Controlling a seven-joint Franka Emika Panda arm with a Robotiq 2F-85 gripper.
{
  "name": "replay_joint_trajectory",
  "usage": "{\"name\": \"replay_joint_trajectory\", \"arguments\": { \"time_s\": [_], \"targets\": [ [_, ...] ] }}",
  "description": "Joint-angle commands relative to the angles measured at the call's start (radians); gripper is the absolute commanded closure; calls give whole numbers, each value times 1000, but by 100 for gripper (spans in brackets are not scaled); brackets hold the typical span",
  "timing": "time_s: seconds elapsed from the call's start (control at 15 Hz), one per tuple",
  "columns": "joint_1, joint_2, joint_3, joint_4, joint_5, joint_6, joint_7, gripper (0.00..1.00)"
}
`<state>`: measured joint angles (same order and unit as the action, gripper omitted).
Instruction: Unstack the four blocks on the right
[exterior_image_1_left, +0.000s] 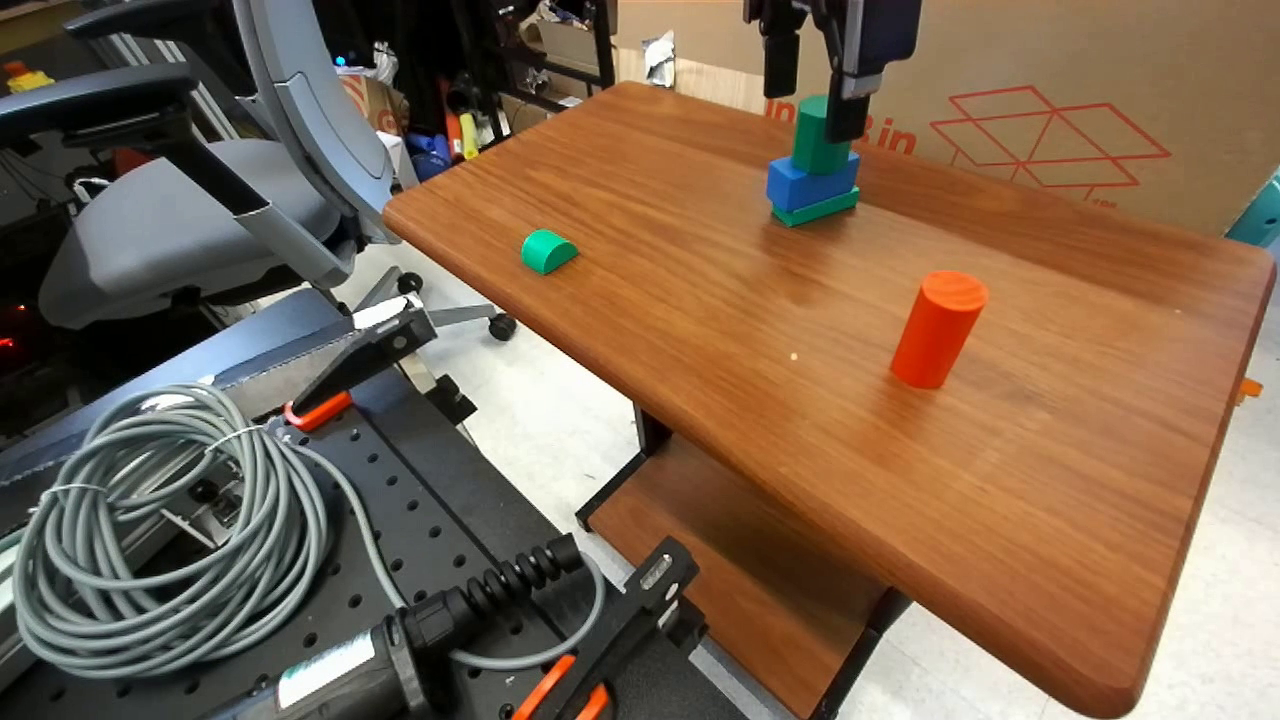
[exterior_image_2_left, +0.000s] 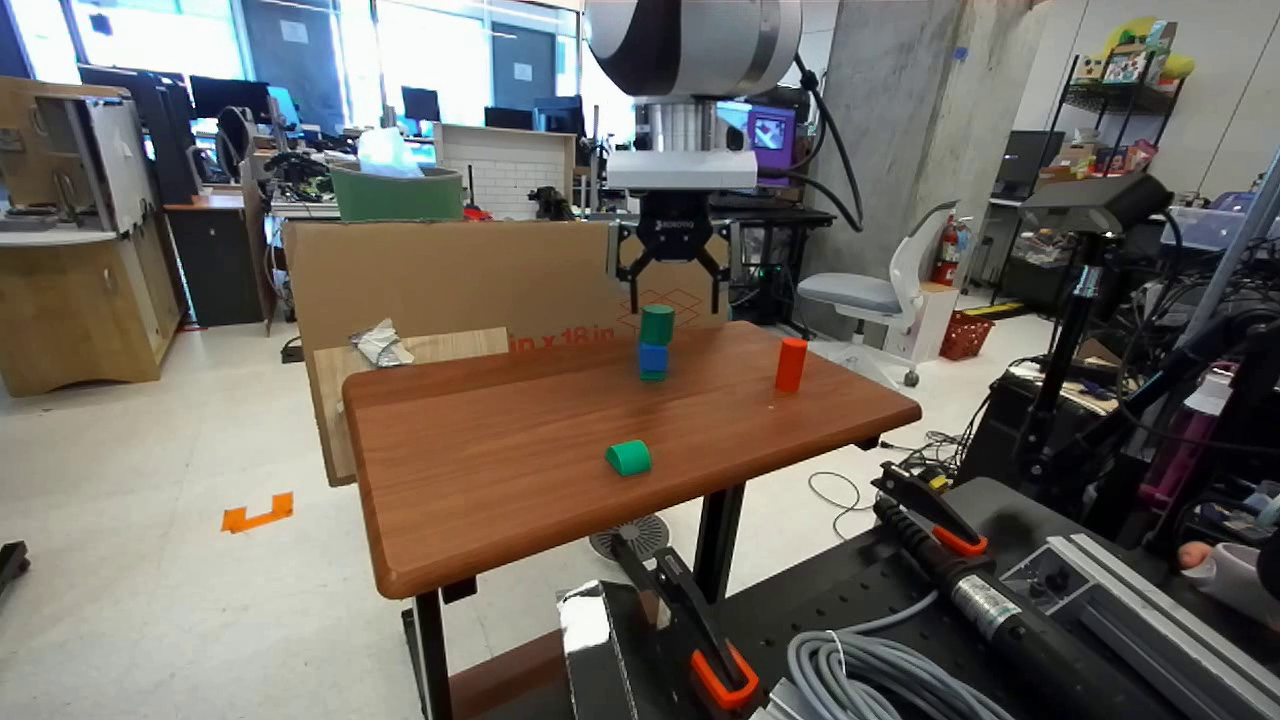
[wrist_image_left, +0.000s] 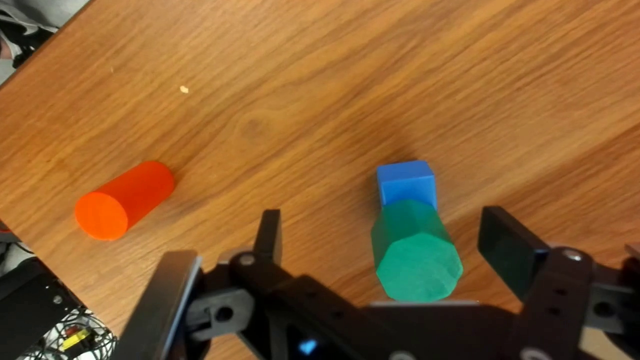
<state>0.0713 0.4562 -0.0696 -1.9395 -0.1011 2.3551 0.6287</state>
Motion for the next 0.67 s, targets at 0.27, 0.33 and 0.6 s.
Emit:
{"name": "replay_joint_trajectory", "arguments": {
  "time_s": [0.27,0.33,0.6],
  "targets": [
    [30,66,-28,71,-5,25,1,21],
    [32,69,-29,75,-6,25,1,28],
    [37,71,-29,82,-6,25,3,58]
  ]
}}
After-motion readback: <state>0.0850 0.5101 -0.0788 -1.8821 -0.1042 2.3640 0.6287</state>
